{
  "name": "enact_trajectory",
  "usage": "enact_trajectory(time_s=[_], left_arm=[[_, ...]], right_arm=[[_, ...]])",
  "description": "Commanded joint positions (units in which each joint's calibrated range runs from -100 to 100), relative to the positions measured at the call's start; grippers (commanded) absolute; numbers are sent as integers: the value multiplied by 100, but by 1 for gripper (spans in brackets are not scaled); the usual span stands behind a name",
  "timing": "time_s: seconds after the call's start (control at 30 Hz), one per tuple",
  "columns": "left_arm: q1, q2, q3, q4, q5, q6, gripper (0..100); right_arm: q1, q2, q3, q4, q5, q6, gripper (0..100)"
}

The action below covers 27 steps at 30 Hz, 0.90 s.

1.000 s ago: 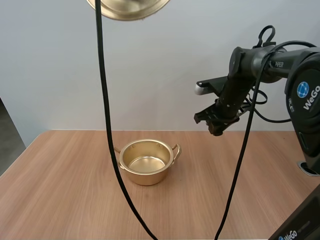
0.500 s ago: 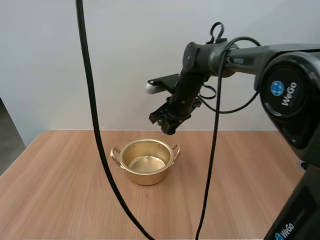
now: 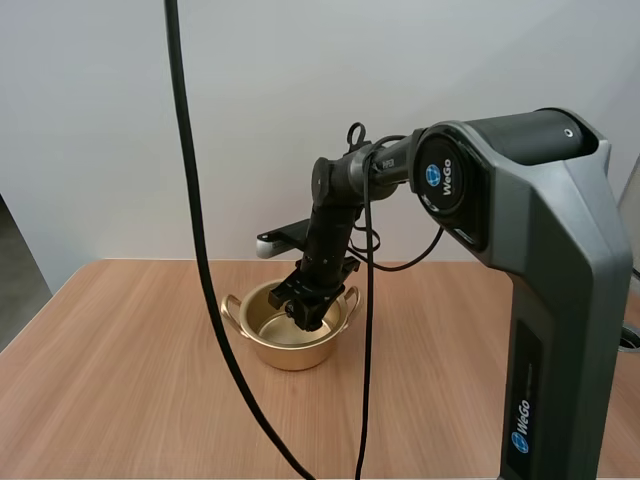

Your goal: Open the pot, put the car inside, and close it

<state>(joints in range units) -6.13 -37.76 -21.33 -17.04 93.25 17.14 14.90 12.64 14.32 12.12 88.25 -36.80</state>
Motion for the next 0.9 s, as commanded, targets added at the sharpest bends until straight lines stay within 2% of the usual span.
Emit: enact_trajectory(time_s=[0.0, 0.17, 0.2, 0.33, 0.37, 0.4, 0.57, 0.7, 0.8, 0.83, 0.87], left_arm=[[4, 18, 1, -3, -3, 5, 0], [4, 18, 1, -3, -3, 5, 0], [4, 18, 1, -3, -3, 5, 0], [4, 18, 1, -3, -3, 5, 0], [4, 18, 1, -3, -3, 5, 0], [4, 19, 1, -3, 24, 5, 0], [4, 66, 1, -3, 178, 5, 0], [4, 130, 1, -3, 289, 5, 0], [4, 218, 1, -3, 457, 5, 0], [4, 259, 1, -3, 500, 5, 0], [4, 322, 1, -3, 590, 5, 0]], right_arm=[[4, 83, -3, 6, -23, -26, 0], [4, 120, -3, 139, -105, -156, 0], [4, 120, -3, 139, -127, -156, 9], [4, 120, -3, 139, -159, -156, 76], [4, 120, -3, 139, -159, -156, 88], [4, 120, -3, 139, -138, -147, 90], [4, -18, -3, 139, -24, -125, 65], [-99, -457, -12, -178, -109, -110, 64], [-423, -914, -12, -332, -179, -13, 63], [-553, -1091, -12, -332, -179, -13, 59], [-736, -1265, -12, -332, -179, -13, 51]])
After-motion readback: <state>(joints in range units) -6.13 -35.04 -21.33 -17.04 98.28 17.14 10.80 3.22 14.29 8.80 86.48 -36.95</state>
